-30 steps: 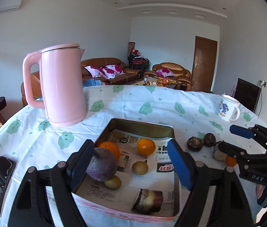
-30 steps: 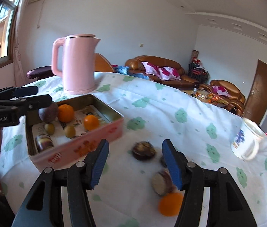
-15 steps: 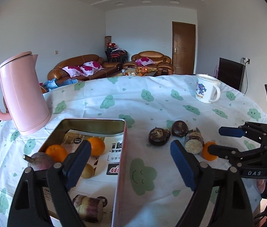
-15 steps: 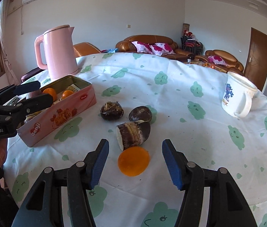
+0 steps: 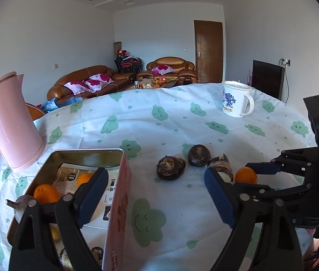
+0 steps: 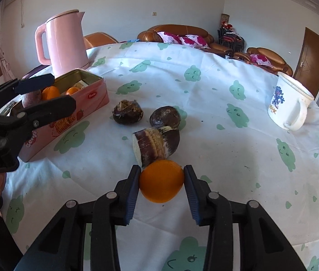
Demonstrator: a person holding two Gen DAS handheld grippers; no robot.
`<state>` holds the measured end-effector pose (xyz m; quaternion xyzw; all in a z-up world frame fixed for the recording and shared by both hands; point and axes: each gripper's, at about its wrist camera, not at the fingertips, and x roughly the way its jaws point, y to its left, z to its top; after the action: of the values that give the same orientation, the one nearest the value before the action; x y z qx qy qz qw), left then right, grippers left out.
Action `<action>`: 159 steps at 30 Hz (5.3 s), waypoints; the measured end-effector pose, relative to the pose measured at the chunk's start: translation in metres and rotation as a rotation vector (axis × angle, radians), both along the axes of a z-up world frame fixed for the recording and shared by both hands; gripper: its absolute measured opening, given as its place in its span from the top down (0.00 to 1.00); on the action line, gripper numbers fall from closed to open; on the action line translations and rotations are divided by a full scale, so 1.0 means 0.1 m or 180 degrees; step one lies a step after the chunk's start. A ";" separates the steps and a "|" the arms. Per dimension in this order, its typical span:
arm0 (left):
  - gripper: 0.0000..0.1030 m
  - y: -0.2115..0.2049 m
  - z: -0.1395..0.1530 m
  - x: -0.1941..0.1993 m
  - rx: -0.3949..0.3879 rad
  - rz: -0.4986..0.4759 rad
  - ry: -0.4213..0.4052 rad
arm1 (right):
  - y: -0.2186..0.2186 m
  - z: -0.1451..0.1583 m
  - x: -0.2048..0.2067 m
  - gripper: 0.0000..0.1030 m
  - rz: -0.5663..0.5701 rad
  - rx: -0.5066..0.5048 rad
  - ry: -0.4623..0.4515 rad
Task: Organize fruits
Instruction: 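Close the left tool on the brown chunk while the right tool closes on the mandarin, then lift the brown chunk and mandarin in both tools toward the tin, then carry the brown chunk in the left tool while the right tool carries the mandarin over the tin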
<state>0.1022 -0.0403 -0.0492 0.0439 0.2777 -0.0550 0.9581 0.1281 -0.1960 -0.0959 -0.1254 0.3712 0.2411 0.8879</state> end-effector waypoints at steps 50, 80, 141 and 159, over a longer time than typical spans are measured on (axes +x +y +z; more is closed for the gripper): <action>0.59 -0.70 -0.21 0.43 -0.0156 -0.0574 0.0344 | -0.53 0.28 0.01 0.60 -0.0478 0.0392 -0.0668; 0.59 -0.62 -0.05 0.13 -0.0129 -0.0445 -0.0204 | -0.57 0.39 -0.22 0.60 -0.0355 0.0544 -0.1034; 0.59 -0.50 0.08 -0.20 -0.0133 -0.0257 -0.0758 | -0.54 0.52 -0.62 0.60 -0.0267 0.0625 -0.1732; 0.59 -0.39 0.08 -0.25 -0.0088 -0.0141 -0.0727 | -0.32 0.50 -0.63 0.60 -0.0103 0.0575 -0.1700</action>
<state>0.0769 -0.0792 -0.0416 0.0428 0.1649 -0.0746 0.9826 0.0649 -0.2278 -0.0458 -0.0988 0.1031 0.2174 0.9656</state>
